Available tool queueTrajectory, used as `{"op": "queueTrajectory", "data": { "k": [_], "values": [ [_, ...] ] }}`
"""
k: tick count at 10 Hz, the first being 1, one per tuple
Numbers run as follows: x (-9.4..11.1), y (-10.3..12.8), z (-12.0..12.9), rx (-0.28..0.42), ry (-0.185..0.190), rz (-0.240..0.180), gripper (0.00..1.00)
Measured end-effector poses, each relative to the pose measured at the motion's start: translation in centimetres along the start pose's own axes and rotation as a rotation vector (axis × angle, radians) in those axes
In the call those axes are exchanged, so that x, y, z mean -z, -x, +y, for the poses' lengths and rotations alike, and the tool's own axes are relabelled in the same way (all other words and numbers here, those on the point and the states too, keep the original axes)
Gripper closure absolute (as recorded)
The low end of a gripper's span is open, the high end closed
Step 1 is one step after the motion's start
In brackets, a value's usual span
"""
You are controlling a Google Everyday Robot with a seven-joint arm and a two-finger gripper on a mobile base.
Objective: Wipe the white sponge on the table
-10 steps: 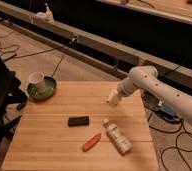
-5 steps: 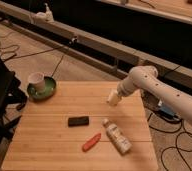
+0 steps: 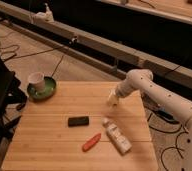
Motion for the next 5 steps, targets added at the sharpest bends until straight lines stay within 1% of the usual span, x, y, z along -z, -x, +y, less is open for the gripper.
{"op": "queueTrajectory", "data": {
  "k": [1,2,4,5],
  "values": [
    [-1.3,0.1,-0.2,-0.011,0.018,-0.008,0.2],
    [-2.2,0.0,-0.1,-0.011,0.033,-0.004,0.2],
    [-3.7,-0.1,-0.4,-0.012,0.055,-0.003,0.2],
    [-4.1,-0.2,-0.6,-0.01,0.059,-0.004,0.2]
  ]
}}
